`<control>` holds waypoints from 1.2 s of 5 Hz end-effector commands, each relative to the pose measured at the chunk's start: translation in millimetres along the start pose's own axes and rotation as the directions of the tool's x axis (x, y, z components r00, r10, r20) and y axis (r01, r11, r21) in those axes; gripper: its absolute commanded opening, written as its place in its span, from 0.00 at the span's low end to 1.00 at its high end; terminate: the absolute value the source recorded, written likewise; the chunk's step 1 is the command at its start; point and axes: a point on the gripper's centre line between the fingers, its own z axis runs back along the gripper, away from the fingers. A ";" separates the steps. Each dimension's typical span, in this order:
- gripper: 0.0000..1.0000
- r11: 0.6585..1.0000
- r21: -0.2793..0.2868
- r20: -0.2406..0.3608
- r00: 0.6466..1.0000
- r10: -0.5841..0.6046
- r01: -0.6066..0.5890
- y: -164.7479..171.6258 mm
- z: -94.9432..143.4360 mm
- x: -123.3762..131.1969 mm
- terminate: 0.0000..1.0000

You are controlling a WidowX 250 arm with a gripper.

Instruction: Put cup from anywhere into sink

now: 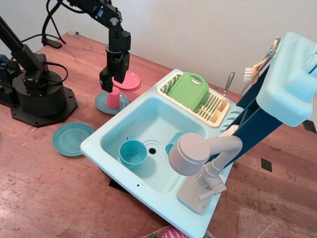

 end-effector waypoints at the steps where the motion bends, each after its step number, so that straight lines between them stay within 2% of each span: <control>1: 1.00 1.000 0.000 0.000 1.000 0.000 0.000 0.0 0.0 0.0 0.00; 2: 1.00 1.000 -0.002 -0.001 1.000 -0.008 0.008 11.7 0.1 26.1 0.00; 3: 1.00 1.000 -0.007 -0.002 1.000 -0.007 0.007 16.4 -3.6 41.9 0.00; 5: 1.00 1.000 -0.021 0.002 1.000 0.011 -0.011 19.0 -10.4 45.5 0.00; 6: 1.00 0.999 -0.006 0.000 0.999 0.049 -0.049 12.1 0.1 23.3 0.00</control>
